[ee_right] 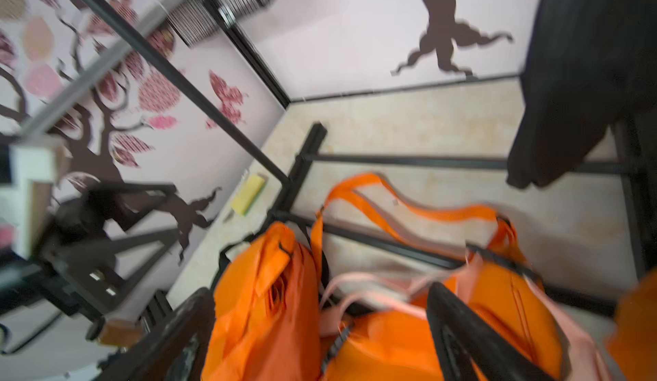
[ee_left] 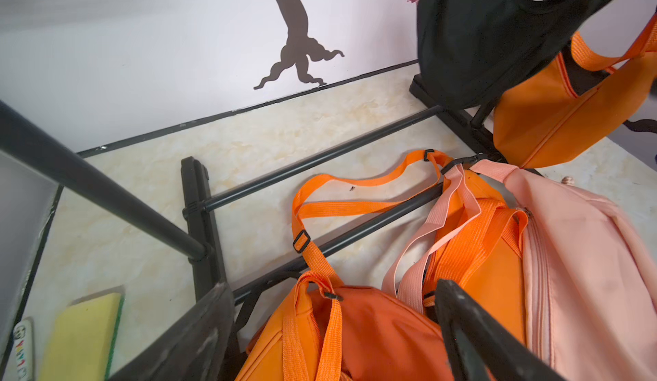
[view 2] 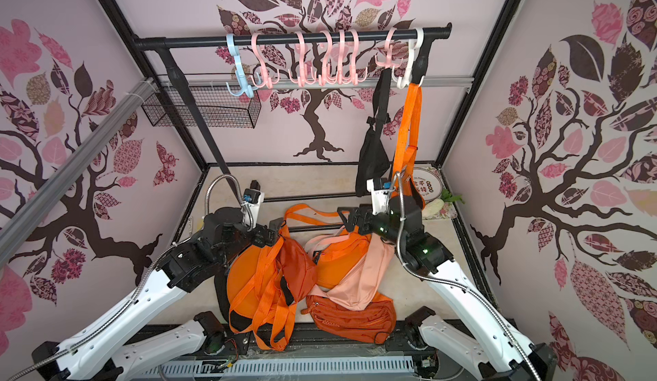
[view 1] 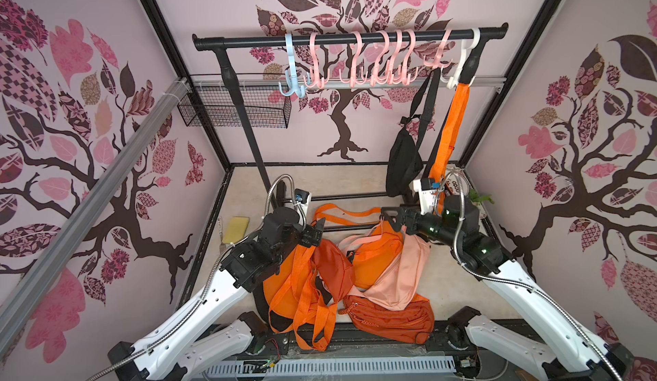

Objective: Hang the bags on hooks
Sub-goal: Pick up the bag from the bag.

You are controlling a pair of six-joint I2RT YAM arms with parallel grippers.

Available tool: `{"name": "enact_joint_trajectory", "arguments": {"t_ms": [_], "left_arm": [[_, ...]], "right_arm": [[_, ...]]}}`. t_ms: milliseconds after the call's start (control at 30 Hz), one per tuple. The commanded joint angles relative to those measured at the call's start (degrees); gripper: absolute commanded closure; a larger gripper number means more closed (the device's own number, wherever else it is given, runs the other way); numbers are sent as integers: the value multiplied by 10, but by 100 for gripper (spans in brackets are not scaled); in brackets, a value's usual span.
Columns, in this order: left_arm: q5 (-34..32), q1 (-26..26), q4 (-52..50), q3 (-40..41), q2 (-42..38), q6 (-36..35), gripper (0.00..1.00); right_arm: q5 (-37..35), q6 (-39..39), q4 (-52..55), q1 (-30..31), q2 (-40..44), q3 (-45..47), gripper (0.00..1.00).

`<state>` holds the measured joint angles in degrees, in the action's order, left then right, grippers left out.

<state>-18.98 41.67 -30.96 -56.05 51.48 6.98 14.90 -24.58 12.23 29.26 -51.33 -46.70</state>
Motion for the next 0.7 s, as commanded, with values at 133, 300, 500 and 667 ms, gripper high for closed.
{"name": "enact_joint_trajectory", "arguments": {"t_ms": [133, 300, 500, 667], "left_arm": [[-54, 0, 32, 64, -56, -17, 9], [-84, -1, 48, 82, -82, -20, 9], [-126, 0, 61, 94, -117, -22, 9], [-174, -1, 64, 95, -129, -16, 10]], "right_arm": [[-59, 22, -10, 156, -56, 64, 13], [-56, 0, -53, 178, -110, 66, 13], [-86, 45, -75, 318, -78, 66, 15], [-80, 53, -82, 418, -119, 46, 16]]}}
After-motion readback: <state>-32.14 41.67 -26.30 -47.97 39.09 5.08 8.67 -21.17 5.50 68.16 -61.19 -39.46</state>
